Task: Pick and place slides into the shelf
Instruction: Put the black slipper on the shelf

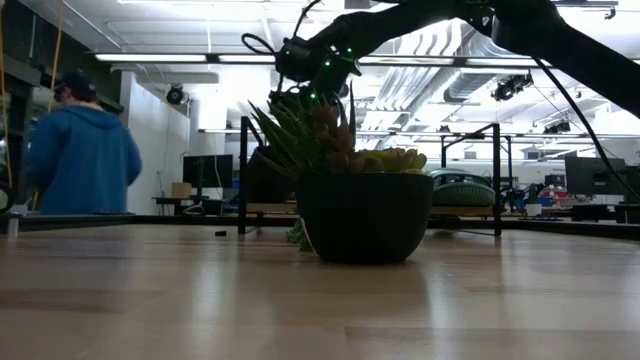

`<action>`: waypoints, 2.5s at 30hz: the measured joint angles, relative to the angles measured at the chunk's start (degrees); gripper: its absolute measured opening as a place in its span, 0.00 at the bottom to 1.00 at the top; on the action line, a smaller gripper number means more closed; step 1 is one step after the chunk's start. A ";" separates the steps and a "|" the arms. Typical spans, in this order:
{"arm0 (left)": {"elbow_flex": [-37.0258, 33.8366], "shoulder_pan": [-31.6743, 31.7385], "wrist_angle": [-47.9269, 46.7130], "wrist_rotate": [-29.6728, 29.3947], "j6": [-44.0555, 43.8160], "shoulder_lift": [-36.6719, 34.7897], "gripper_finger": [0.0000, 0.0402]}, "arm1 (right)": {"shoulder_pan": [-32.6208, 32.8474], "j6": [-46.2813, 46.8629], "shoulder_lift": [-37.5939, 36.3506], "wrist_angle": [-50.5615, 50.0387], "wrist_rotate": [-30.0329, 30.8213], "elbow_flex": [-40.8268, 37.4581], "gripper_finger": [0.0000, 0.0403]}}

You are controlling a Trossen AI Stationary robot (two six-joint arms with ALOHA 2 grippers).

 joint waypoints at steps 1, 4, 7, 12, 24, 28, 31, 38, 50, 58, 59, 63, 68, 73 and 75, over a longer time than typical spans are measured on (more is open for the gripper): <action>0.00 0.02 -0.02 0.00 0.00 0.00 0.39 | 0.06 0.74 0.00 0.00 0.44 0.00 0.02; 0.00 0.00 -0.56 0.00 0.02 0.00 0.39 | 0.10 2.91 0.00 0.23 2.13 0.00 0.01; 0.00 0.01 -0.79 0.00 0.02 -0.02 0.39 | 0.31 4.56 -0.02 0.11 3.93 0.00 0.01; 0.02 0.00 -0.74 0.07 0.02 -0.04 0.39 | 1.41 5.36 -0.04 0.06 11.65 0.00 0.00; 0.02 0.01 -0.28 1.03 -0.55 0.00 0.39 | 1.85 11.45 -0.04 -1.88 18.48 0.00 0.00; 0.02 0.01 -0.21 1.03 -0.80 0.00 0.39 | 1.77 14.16 -0.04 -2.26 20.59 0.00 0.00; 0.02 0.01 -0.24 1.28 -1.69 0.00 0.39 | 1.77 16.88 -0.04 -2.55 22.36 -0.04 0.00; 0.04 0.00 -0.26 3.00 -2.42 0.11 0.39 | 1.85 20.35 0.09 -1.83 23.90 -0.04 0.00; 0.04 0.02 -0.28 2.78 -6.29 0.25 0.39 | 3.01 20.27 2.77 -0.42 25.26 0.02 0.00; 0.04 0.00 -0.28 2.97 -8.28 0.44 0.39 | 2.90 18.63 2.99 5.19 25.21 0.00 0.00; 0.04 0.00 -0.28 2.97 -8.41 0.48 0.39 | 2.86 18.73 2.99 5.21 25.17 0.00 0.00; 0.04 0.00 -0.28 3.04 -8.10 0.50 0.39 | 2.75 18.74 2.99 4.86 25.07 0.00 0.00; 0.04 0.00 -1.59 3.56 -5.23 0.38 0.39 | 2.75 22.72 2.99 3.26 27.10 0.00 0.00; 0.04 0.02 -5.49 3.89 -3.95 -0.73 0.39 | 3.32 28.05 3.10 2.11 28.45 0.00 0.00; 0.07 0.02 -6.98 4.72 -3.31 -1.31 0.39 | 3.90 29.74 3.24 1.37 30.33 0.00 0.00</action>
